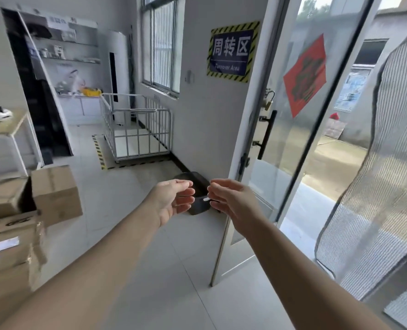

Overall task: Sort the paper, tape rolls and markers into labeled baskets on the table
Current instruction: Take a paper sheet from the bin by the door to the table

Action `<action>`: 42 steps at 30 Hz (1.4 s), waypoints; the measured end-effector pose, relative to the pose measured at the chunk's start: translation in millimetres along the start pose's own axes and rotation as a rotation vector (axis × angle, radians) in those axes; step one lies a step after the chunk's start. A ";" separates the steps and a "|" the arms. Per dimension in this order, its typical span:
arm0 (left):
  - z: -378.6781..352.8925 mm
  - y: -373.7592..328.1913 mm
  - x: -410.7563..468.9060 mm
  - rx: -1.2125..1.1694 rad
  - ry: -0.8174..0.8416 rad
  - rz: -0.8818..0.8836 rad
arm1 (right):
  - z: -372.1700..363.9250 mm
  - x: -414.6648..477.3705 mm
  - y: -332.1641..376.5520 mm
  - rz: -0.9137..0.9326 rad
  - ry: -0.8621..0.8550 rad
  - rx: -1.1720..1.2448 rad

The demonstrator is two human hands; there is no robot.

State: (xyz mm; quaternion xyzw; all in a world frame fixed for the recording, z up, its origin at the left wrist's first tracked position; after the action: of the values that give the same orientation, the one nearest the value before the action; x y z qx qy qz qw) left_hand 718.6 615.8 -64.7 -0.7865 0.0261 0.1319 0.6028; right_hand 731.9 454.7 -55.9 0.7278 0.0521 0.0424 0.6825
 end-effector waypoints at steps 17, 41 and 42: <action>53.3 -41.8 222.7 -0.026 -0.079 0.035 | -51.8 243.1 -39.3 -0.072 0.044 -0.030; 113.7 -112.0 573.9 0.031 -0.068 0.102 | -113.4 584.8 -77.8 -0.191 -0.024 -0.013; 112.5 -115.5 590.3 0.035 -0.072 0.105 | -111.5 600.2 -78.4 -0.195 -0.026 -0.012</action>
State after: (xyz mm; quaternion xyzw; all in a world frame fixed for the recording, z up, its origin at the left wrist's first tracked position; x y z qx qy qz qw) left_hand 1290.9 824.3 -123.9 -0.7683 0.0480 0.1911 0.6090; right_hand 1310.5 650.2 -132.5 0.7157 0.1139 -0.0334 0.6883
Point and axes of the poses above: each hand's wrist, its own x-axis towards the middle knuckle, its own z-axis out of the back of the hand, y = z × x, the point moved 2 cm from there along x, towards the middle knuckle, and after that the axes turned 1 degree about z, right-handed, at the moved point
